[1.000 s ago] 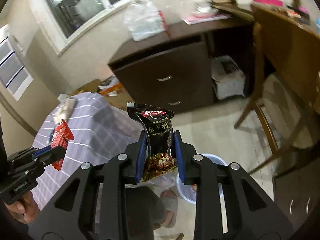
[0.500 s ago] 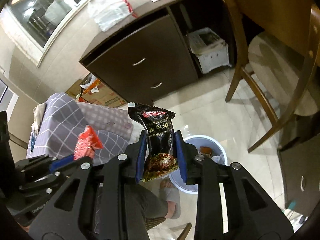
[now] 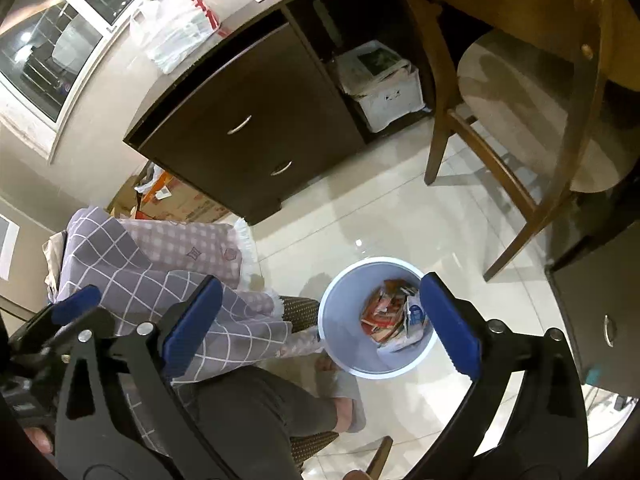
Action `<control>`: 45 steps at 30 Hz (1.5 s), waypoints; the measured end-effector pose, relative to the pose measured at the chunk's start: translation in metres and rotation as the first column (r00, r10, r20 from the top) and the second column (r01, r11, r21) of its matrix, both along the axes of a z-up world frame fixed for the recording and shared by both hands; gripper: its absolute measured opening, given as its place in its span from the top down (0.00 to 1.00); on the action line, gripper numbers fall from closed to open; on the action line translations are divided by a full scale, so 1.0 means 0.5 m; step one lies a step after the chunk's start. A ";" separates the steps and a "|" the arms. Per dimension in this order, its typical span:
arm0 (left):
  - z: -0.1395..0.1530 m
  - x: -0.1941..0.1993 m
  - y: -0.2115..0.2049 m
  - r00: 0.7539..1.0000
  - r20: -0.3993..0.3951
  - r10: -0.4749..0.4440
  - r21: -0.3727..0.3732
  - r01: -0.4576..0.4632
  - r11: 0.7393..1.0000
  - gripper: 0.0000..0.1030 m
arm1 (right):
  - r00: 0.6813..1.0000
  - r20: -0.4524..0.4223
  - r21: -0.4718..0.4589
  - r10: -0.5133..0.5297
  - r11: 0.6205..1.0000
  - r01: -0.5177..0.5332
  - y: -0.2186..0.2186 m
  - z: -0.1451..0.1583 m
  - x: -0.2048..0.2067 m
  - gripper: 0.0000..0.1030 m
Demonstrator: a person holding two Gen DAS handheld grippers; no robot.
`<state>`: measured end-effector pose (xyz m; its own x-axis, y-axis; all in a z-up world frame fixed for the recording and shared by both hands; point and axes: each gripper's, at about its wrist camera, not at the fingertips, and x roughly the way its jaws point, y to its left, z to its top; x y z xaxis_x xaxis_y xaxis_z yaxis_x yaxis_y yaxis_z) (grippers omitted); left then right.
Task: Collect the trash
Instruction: 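Bring both open tools back over the table toward the newspaper and toothpaste tube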
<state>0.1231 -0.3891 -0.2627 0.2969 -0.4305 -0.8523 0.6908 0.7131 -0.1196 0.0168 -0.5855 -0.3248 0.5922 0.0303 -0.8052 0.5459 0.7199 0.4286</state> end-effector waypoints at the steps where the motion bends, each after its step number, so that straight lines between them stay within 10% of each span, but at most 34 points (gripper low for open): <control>1: 0.012 -0.002 0.010 1.000 0.011 0.006 -0.010 -0.005 1.000 0.12 | 1.000 0.005 -0.005 -0.001 1.000 0.001 0.004 0.008 0.000 0.06; 25: 0.194 0.014 0.302 0.945 0.225 0.238 -0.152 -0.207 0.966 0.09 | 0.957 0.166 -0.184 0.237 0.961 -0.206 0.253 0.258 0.117 0.06; 45: 0.109 0.161 0.587 0.857 0.215 0.468 -0.083 -0.462 0.883 0.09 | 0.873 0.158 -0.248 0.461 0.875 -0.417 0.483 0.305 0.245 0.06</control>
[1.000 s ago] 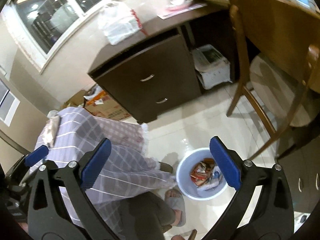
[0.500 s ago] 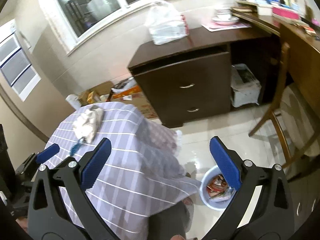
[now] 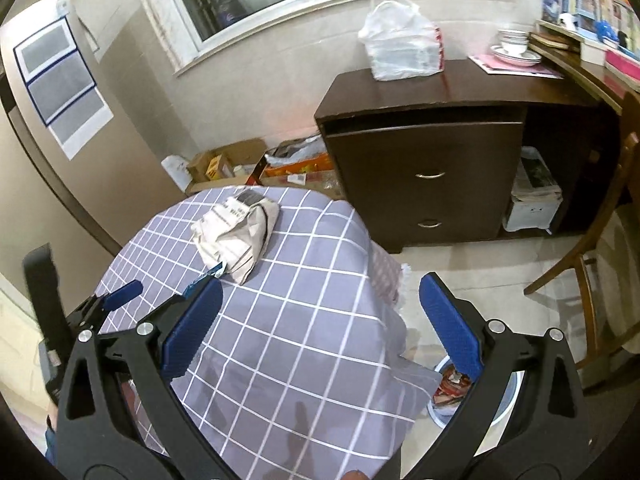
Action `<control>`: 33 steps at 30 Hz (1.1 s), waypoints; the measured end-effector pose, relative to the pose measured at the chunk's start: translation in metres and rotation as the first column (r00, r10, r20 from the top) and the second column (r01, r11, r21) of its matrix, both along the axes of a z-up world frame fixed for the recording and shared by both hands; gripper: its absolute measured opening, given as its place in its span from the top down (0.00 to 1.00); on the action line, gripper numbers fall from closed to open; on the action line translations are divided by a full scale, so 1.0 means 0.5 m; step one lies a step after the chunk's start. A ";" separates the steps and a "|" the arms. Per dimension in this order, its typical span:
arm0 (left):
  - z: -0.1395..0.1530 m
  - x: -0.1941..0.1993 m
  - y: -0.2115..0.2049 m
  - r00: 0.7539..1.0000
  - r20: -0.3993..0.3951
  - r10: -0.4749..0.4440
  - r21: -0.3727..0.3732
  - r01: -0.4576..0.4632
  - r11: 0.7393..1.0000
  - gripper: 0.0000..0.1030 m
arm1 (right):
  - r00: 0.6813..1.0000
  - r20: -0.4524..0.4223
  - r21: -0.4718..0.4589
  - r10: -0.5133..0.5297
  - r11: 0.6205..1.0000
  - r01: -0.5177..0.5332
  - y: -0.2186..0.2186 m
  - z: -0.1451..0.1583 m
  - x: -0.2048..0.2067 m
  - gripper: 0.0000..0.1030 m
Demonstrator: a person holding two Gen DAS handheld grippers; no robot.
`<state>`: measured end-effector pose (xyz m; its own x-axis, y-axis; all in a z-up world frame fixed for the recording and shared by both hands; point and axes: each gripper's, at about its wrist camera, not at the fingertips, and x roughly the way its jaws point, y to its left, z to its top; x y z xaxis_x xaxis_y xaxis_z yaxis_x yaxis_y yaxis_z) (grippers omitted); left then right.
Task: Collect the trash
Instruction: 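Bring both open tools back over the table toward the newspaper and toothpaste tube, then grasp the blue toothpaste tube with the left tool while the right tool grasps the newspaper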
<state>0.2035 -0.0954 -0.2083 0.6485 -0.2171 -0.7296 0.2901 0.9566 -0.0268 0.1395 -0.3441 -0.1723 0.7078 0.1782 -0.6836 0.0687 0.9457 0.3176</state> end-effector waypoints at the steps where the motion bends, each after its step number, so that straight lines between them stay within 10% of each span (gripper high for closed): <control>1: -0.008 0.009 0.005 1.000 -0.007 0.007 0.007 -0.007 1.000 0.09 | 1.000 -0.006 -0.002 0.008 1.000 -0.008 0.008 -0.004 0.008 0.06; 9: -0.063 0.066 0.014 0.995 -0.079 -0.053 0.026 0.056 0.998 0.12 | 0.999 -0.040 -0.012 0.036 0.999 -0.037 0.036 -0.030 0.061 0.06; 17: -0.068 0.072 0.018 0.991 -0.084 -0.106 0.007 0.107 0.994 0.90 | 0.994 -0.064 -0.005 0.090 0.996 -0.091 0.077 -0.055 0.139 0.06; 31: -0.026 0.020 0.133 0.996 -0.066 0.053 -0.107 -0.060 0.992 0.92 | 0.982 -0.129 -0.004 0.141 0.990 -0.143 0.196 -0.126 0.325 0.08; 33: -0.016 0.011 0.141 0.997 -0.055 0.062 -0.106 -0.068 0.992 0.92 | 0.982 -0.138 -0.039 0.127 0.990 -0.134 0.208 -0.138 0.330 0.40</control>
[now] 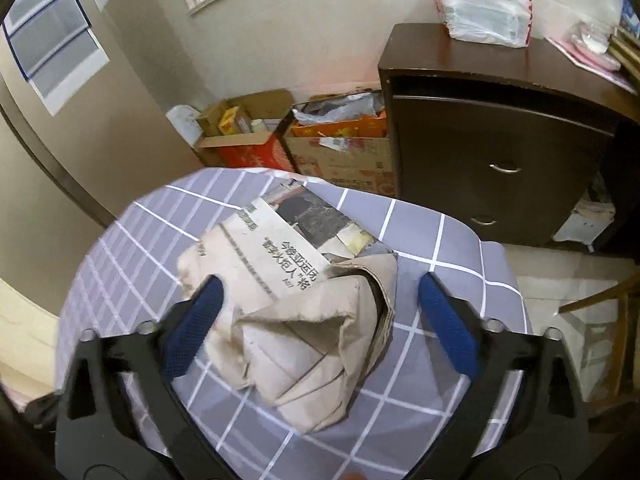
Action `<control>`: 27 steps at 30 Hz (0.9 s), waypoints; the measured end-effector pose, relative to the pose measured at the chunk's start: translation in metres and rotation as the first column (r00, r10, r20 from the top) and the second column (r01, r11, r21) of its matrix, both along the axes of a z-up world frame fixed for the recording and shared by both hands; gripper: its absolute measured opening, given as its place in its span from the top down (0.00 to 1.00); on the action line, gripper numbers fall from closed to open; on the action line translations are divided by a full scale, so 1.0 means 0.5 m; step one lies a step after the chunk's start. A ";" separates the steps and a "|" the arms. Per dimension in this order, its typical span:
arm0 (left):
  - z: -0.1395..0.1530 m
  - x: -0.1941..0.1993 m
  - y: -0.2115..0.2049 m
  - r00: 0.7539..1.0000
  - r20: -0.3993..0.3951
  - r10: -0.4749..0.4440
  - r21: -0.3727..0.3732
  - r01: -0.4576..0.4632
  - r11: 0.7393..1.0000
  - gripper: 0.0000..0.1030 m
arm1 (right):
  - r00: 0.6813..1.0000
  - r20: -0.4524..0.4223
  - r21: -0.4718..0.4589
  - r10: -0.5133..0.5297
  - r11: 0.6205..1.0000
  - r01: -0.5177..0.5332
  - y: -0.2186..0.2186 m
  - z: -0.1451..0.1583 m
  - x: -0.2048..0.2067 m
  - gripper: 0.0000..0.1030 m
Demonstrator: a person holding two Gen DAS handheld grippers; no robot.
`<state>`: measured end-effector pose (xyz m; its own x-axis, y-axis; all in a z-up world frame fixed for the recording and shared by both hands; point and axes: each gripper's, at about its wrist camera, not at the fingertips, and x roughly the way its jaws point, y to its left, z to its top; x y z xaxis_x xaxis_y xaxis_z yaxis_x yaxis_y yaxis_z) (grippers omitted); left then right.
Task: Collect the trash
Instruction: 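Grasp the blue toothpaste tube with the left tool while the right tool grasps the newspaper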
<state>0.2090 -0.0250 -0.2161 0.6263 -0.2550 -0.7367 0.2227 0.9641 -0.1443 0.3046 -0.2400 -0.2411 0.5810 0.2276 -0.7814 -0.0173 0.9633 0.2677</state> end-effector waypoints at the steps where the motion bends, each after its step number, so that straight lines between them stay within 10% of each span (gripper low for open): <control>1: 0.006 -0.005 0.006 1.000 0.007 0.006 0.000 -0.006 1.000 0.92 | 1.000 0.008 -0.036 -0.015 0.999 0.016 0.003 0.000 -0.004 0.52; 8: 0.025 -0.030 0.022 0.999 0.020 0.031 -0.018 -0.030 0.999 0.92 | 1.000 0.030 0.035 0.008 0.999 -0.009 -0.022 0.016 -0.066 0.70; 27: 0.119 -0.132 -0.064 0.994 0.113 -0.007 -0.049 0.013 0.999 0.92 | 0.978 0.210 0.071 -0.011 0.997 -0.004 -0.127 0.172 -0.276 0.70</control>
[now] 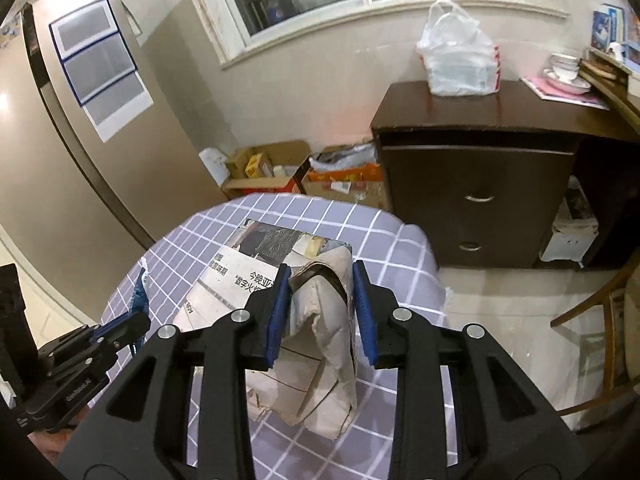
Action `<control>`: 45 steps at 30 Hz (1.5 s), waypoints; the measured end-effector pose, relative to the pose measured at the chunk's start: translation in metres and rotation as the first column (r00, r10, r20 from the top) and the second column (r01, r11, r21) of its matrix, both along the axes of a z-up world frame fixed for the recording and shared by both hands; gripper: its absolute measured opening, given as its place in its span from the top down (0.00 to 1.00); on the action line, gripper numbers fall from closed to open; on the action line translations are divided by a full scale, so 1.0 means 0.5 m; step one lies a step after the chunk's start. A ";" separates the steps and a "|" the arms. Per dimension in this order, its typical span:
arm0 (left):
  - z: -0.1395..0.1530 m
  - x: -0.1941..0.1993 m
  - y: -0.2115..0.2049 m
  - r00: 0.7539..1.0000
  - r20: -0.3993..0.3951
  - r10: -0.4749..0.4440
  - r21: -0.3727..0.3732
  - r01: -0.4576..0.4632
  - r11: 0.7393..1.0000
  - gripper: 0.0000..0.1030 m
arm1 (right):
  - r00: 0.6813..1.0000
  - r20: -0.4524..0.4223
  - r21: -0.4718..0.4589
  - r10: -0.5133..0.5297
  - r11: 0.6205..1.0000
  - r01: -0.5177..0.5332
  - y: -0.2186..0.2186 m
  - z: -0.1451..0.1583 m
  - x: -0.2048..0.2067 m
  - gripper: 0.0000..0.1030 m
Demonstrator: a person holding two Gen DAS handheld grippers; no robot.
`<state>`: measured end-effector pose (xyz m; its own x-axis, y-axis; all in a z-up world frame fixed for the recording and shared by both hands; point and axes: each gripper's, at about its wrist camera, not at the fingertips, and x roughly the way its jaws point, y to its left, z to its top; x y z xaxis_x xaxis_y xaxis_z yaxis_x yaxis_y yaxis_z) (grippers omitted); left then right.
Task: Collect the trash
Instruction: 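Carry the tube and newspaper over the wastebasket and open both tools to drop them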
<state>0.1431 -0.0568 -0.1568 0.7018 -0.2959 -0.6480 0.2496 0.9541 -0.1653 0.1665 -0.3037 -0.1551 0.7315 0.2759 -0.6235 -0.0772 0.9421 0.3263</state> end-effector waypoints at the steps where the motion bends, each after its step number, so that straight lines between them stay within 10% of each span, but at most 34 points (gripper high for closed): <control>1: 0.005 -0.005 -0.010 1.000 0.005 -0.010 -0.001 0.010 1.000 0.92 | 1.000 0.008 0.000 -0.008 1.000 0.008 -0.009 0.006 -0.008 0.70; 16: 0.025 -0.053 -0.316 0.953 0.011 -0.304 0.032 0.303 0.952 0.92 | 0.947 0.019 0.018 -0.321 0.947 0.321 -0.316 0.008 -0.178 0.70; 36: -0.152 -0.077 -0.605 0.849 -0.193 -0.491 0.074 0.512 0.856 0.92 | 0.778 -0.309 0.017 -0.548 0.814 0.580 -0.565 -0.314 -0.275 0.68; 45: -0.237 -0.062 -0.671 0.819 -0.291 -0.495 0.105 0.541 0.834 0.92 | 0.754 -0.426 0.133 -0.500 0.789 0.599 -0.592 -0.441 -0.258 0.26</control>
